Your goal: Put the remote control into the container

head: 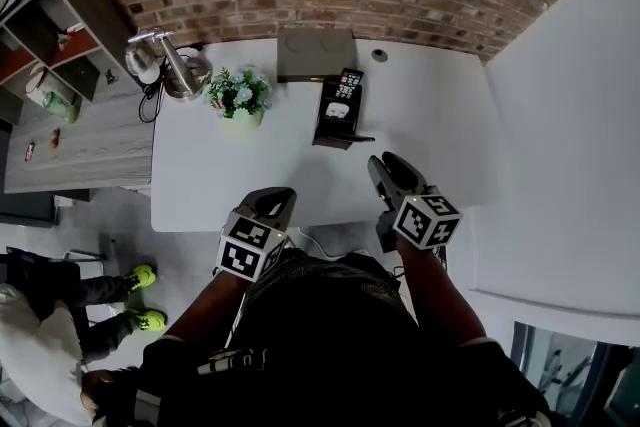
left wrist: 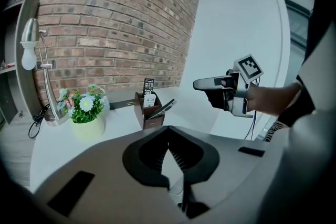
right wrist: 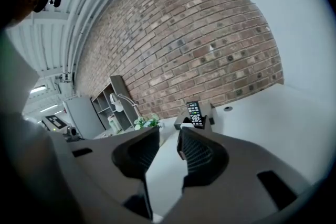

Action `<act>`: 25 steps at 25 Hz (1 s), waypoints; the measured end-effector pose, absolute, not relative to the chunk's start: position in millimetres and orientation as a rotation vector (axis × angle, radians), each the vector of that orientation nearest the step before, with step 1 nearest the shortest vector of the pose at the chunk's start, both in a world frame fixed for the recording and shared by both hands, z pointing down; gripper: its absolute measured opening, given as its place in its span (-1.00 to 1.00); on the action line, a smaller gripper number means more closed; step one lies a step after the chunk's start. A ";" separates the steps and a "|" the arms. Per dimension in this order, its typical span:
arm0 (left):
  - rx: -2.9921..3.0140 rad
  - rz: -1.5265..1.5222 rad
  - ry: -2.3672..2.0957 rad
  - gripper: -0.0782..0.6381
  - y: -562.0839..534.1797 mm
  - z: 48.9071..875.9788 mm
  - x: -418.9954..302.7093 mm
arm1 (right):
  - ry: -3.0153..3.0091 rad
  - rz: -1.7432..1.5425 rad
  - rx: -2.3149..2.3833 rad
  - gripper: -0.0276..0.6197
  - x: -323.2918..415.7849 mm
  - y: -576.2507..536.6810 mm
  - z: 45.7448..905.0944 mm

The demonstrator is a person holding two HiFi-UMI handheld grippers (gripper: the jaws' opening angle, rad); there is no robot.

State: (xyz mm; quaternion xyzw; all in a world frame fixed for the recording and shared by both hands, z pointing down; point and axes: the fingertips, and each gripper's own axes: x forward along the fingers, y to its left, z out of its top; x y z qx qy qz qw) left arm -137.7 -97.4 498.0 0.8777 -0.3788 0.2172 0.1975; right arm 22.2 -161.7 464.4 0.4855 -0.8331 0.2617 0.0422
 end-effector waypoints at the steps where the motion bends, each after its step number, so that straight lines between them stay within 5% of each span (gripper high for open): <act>1: 2.451 0.597 -1.069 -0.77 -93.8 495.1 -134.6 | -2.566 0.769 1.449 -0.57 19.8 -154.0 460.3; 4: 2.435 0.540 -1.074 -0.77 -82.8 483.3 -118.6 | -2.621 0.691 1.296 -0.89 12.6 -127.2 451.0; 16: 2.467 0.422 -1.047 -0.77 -6.8 459.2 -1.6 | -2.707 0.607 1.046 -0.89 71.0 -22.4 449.2; 25: 2.351 0.437 -1.219 -0.77 64.2 471.8 13.9 | -2.726 0.734 0.980 -0.90 112.0 36.7 469.8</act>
